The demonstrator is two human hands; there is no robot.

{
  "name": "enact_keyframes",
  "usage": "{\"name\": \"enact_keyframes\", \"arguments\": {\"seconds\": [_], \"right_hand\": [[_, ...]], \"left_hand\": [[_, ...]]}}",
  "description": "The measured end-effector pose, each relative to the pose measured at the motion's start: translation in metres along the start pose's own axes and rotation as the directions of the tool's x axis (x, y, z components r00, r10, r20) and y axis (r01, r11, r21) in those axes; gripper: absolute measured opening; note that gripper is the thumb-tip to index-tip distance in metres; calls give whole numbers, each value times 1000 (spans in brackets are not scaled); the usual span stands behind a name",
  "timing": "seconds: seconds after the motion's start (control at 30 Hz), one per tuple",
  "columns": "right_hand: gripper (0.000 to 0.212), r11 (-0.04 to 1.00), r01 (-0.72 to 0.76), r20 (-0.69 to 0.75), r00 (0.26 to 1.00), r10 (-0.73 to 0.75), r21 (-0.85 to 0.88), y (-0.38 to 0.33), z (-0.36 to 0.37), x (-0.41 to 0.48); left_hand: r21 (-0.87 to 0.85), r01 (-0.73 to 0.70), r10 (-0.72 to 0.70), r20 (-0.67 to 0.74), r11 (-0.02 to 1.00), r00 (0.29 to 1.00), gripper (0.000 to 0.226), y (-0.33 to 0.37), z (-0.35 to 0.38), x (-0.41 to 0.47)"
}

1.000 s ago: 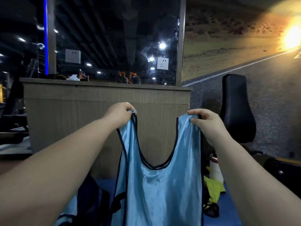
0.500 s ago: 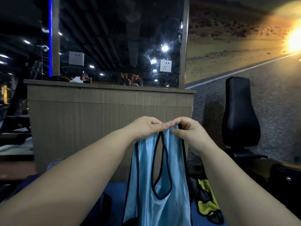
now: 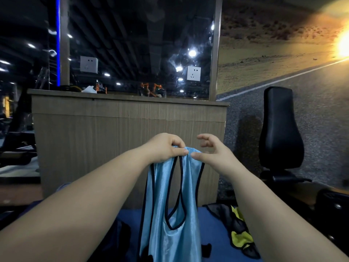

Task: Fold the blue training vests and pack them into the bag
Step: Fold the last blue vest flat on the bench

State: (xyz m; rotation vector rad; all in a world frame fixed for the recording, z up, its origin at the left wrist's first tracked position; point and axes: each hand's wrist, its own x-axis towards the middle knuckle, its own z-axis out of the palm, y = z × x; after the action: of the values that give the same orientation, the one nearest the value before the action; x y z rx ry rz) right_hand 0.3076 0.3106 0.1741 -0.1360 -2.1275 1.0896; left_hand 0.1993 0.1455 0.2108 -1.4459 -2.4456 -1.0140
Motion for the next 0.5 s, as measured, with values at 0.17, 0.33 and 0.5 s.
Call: {"name": "enact_keyframes", "arguments": {"seconds": [0.17, 0.33, 0.5], "right_hand": [[16, 970, 32, 108, 994, -6, -242, -11, 4, 0], [15, 964, 25, 134, 991, 11, -265, -13, 2, 3], [14, 958, 21, 5, 1000, -20, -286, -8, 1, 10]], "left_hand": [[44, -26, 26, -7, 999, 1000, 16, -4, 1, 2], [24, -43, 43, -2, 999, 999, 12, -9, -4, 2], [59, -45, 47, -27, 997, 999, 13, -9, -13, -1]]}}
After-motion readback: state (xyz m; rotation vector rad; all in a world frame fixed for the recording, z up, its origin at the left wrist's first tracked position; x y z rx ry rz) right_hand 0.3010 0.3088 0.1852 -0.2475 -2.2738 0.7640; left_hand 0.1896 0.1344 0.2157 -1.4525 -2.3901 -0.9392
